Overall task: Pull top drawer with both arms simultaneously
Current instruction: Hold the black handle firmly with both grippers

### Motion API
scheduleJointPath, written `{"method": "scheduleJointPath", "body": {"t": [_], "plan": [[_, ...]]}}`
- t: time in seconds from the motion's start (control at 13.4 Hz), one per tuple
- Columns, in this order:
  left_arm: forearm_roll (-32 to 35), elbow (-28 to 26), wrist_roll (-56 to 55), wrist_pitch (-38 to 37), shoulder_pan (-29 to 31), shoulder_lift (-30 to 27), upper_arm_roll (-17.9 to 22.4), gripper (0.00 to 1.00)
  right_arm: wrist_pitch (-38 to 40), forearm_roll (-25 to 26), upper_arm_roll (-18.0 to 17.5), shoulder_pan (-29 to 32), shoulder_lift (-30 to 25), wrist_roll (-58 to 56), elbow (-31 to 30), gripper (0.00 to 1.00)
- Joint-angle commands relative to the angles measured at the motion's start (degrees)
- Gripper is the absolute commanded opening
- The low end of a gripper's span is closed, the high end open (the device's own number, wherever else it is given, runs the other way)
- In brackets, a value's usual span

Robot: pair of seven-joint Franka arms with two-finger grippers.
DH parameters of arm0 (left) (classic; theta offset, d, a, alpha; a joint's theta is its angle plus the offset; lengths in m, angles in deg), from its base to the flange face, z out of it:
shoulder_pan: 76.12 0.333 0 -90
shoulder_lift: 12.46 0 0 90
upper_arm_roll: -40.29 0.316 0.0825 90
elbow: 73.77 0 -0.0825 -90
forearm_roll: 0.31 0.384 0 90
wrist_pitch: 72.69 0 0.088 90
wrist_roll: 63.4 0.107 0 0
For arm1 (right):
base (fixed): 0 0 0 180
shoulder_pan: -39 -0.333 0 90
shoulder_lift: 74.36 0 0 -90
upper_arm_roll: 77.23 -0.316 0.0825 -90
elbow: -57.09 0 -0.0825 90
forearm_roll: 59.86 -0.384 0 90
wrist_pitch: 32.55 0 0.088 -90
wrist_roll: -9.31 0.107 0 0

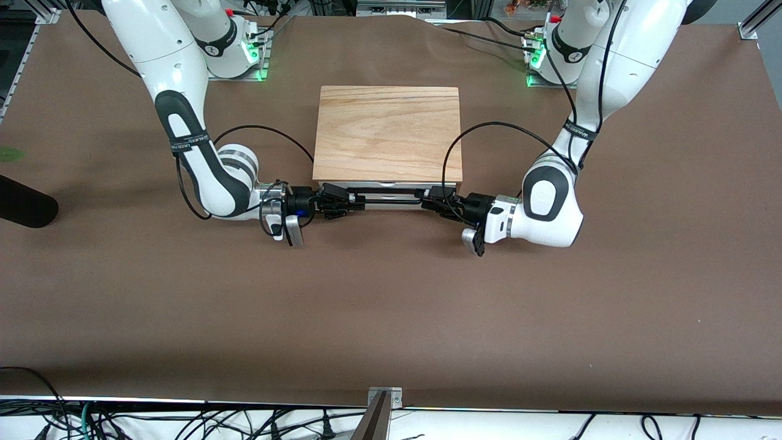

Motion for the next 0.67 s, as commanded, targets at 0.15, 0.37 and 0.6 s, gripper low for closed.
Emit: {"method": "scheduleJointPath", "body": {"t": [0.15,0.37,0.6], "plan": [[-2.25,-0.49,1.71,2.26,-0.29,-0.57,-0.17,0.37,0.02,-1.05,-0.35,0.38,-1.66,-1.23,-1.79,0.02],[-2.26,-0.49,1.71,2.97,-0.73,-0.57,-0.43,0.25,0.02,-1.05,-0.35,0.64,-1.66,-1.23,-1.70,0.02],[-2.96,-0.49,1.79,3.06,-0.73,-0.57,-0.52,0.16,0.02,-1.05,-0.35,0.73,-1.66,-1.23,-1.70,0.01]]}}
